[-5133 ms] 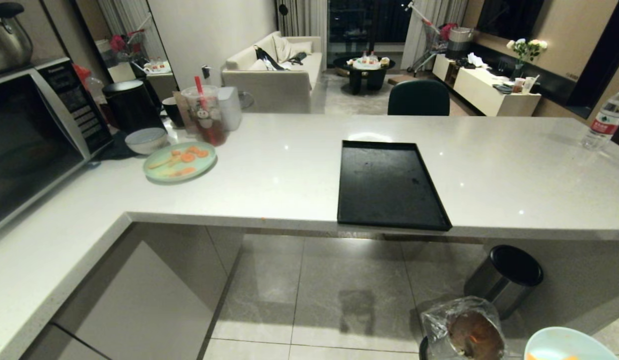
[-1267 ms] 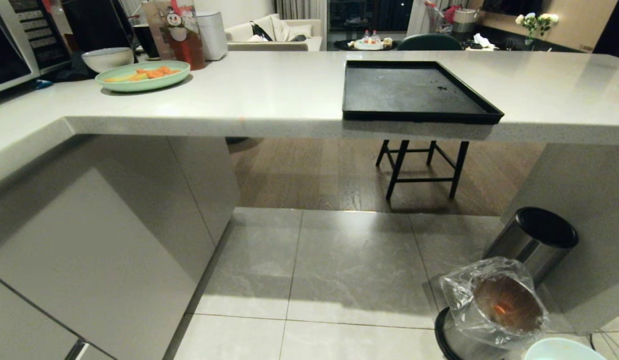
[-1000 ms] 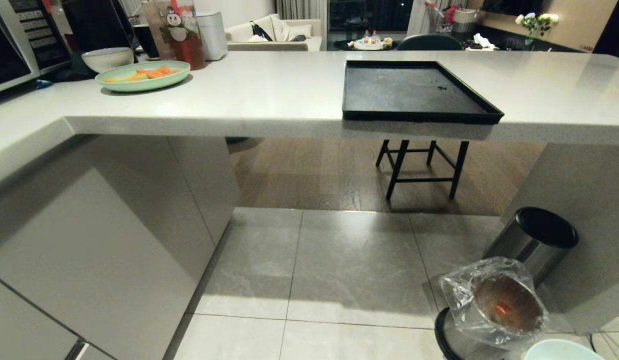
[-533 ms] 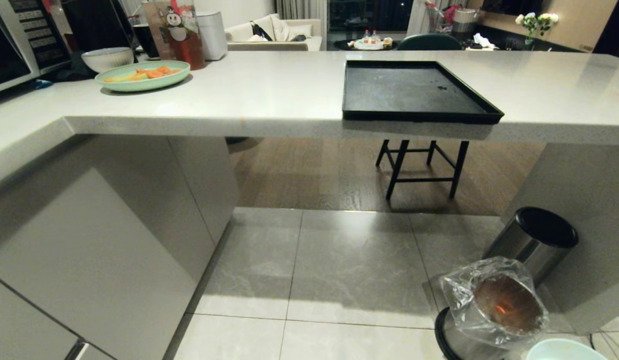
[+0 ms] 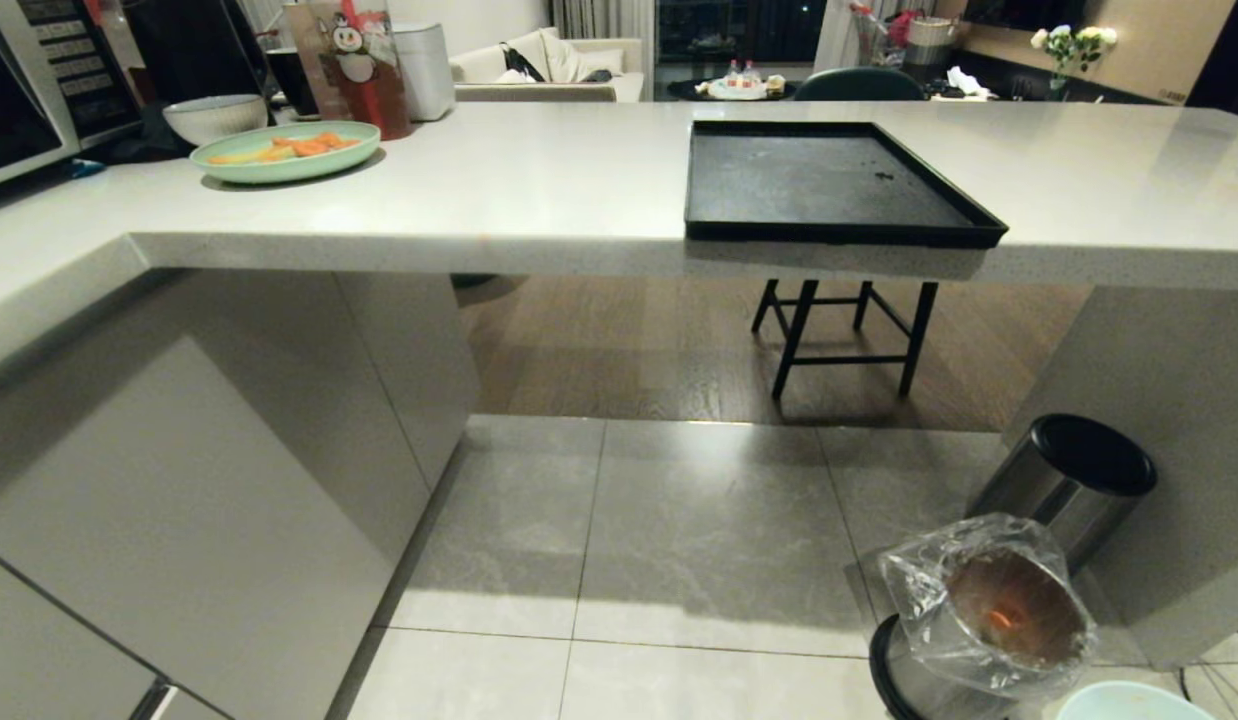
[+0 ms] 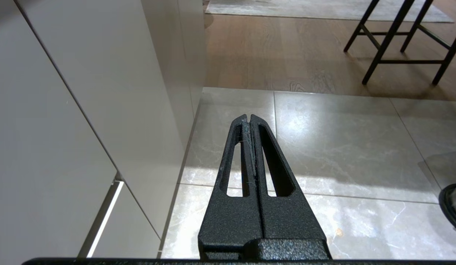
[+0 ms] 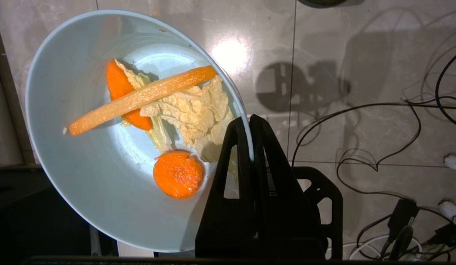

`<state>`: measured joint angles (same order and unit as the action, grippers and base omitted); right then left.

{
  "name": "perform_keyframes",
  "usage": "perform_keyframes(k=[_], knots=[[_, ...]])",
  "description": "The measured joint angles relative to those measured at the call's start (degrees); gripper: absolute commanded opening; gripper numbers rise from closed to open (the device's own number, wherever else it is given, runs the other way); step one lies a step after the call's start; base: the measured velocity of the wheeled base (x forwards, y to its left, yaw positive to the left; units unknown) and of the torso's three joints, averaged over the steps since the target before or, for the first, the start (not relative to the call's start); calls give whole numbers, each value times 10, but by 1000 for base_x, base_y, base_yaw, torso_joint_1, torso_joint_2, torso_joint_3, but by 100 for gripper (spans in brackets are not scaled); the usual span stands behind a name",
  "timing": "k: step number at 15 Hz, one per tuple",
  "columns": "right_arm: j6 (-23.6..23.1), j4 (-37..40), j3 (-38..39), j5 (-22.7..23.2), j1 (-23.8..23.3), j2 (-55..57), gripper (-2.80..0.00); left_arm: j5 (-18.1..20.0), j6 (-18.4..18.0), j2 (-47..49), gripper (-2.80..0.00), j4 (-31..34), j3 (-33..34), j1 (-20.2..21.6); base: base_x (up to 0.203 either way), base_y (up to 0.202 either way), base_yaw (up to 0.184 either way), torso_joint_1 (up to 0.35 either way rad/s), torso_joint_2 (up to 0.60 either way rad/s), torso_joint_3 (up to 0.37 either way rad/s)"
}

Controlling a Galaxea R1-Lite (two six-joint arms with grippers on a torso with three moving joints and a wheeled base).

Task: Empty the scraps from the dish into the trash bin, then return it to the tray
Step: Move the bowl over the trash can

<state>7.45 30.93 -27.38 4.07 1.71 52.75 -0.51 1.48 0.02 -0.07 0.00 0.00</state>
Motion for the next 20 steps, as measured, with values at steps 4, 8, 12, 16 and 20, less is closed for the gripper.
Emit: perform_keyframes(k=[4,8,12,16,20], knots=[[2,0,4,0,0,1,-280,0,0,0,-280,0,0,0,0,0,0,0,0,0],[0,-1,5,1,-1,4,-280,0,0,0,-280,0,0,0,0,0,0,0,0,0],[0,-2,5,1,-2,5,-280,0,0,0,-280,0,0,0,0,0,0,0,0,0],[-4,-1,4,1,-3,6,-280,0,0,0,-280,0,0,0,0,0,0,0,0,0],[-9,-1,4,1,-3,6,-280,0,0,0,-280,0,0,0,0,0,0,0,0,0]])
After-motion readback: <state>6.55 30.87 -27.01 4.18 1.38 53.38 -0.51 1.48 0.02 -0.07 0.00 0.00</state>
